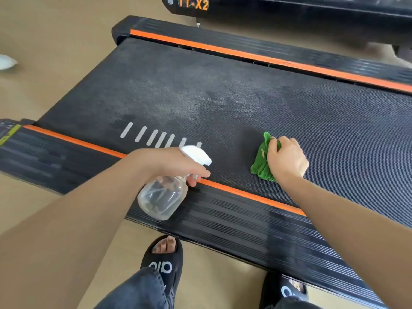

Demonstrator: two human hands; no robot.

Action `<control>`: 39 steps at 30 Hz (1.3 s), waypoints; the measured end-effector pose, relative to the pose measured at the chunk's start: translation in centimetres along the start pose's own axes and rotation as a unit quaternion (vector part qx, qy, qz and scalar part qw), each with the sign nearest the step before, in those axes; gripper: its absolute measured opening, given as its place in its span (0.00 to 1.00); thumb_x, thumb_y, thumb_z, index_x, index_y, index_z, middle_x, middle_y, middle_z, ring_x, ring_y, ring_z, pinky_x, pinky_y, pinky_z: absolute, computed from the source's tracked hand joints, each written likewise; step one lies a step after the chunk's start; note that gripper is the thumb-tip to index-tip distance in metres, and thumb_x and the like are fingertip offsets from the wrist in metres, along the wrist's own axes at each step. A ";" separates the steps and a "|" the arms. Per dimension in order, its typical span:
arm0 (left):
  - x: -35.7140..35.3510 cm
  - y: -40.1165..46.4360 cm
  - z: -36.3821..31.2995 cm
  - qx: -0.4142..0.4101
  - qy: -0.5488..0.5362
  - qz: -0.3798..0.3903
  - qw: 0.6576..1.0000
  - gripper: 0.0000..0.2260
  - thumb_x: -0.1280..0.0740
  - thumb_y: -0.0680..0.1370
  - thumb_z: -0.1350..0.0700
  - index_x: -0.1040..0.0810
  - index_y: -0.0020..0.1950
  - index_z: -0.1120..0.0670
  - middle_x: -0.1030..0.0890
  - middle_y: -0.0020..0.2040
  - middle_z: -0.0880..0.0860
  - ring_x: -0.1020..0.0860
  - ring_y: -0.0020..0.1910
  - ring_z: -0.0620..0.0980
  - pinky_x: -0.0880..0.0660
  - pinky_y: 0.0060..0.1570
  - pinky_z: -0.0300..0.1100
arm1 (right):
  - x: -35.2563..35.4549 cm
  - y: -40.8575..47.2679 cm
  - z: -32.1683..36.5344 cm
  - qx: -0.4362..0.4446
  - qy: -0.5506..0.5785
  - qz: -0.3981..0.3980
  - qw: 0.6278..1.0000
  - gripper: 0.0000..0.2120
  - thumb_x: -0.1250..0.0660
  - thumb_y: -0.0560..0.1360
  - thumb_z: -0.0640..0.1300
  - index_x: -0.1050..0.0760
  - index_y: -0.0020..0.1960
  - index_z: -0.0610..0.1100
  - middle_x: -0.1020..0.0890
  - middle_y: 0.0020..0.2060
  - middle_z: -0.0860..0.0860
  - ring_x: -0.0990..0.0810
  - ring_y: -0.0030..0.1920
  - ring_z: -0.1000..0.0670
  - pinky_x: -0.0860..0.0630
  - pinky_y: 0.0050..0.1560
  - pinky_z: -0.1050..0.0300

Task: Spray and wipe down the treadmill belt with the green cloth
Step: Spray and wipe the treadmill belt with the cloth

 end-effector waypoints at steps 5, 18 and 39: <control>-0.8 0.9 -0.5 -0.022 -0.027 -0.019 0.999 0.14 0.28 0.77 0.45 0.18 0.41 0.55 0.15 0.39 0.46 0.22 0.43 0.50 0.24 0.45 0.45 | -0.7 -0.6 0.7 0.023 -0.012 0.028 0.999 0.20 0.49 0.83 0.58 0.25 0.56 0.46 0.26 0.52 0.47 0.25 0.50 0.42 0.29 0.46 0.49; 6.4 -1.3 2.9 -0.101 -0.328 -0.374 0.862 0.15 0.27 0.74 0.40 0.16 0.55 0.47 0.14 0.51 0.49 0.17 0.48 0.46 0.22 0.44 0.35 | -1.5 -4.7 3.7 0.340 -0.072 0.050 0.937 0.19 0.41 0.80 0.61 0.24 0.61 0.49 0.26 0.49 0.46 0.24 0.47 0.41 0.22 0.39 0.48; 5.7 0.5 11.5 -0.065 -0.388 -0.554 0.734 0.18 0.28 0.78 0.42 0.18 0.58 0.55 0.17 0.50 0.50 0.22 0.47 0.47 0.26 0.51 0.39 | -7.5 -11.5 21.5 0.619 -0.009 0.102 0.779 0.14 0.42 0.81 0.54 0.24 0.53 0.46 0.25 0.47 0.47 0.24 0.43 0.43 0.25 0.38 0.49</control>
Point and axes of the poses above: each hand's wrist, its own y-axis towards the middle knuckle, its own x-axis out of the back of the hand, z = x × y, the point moved 10 cm from there along y, towards the middle knuckle
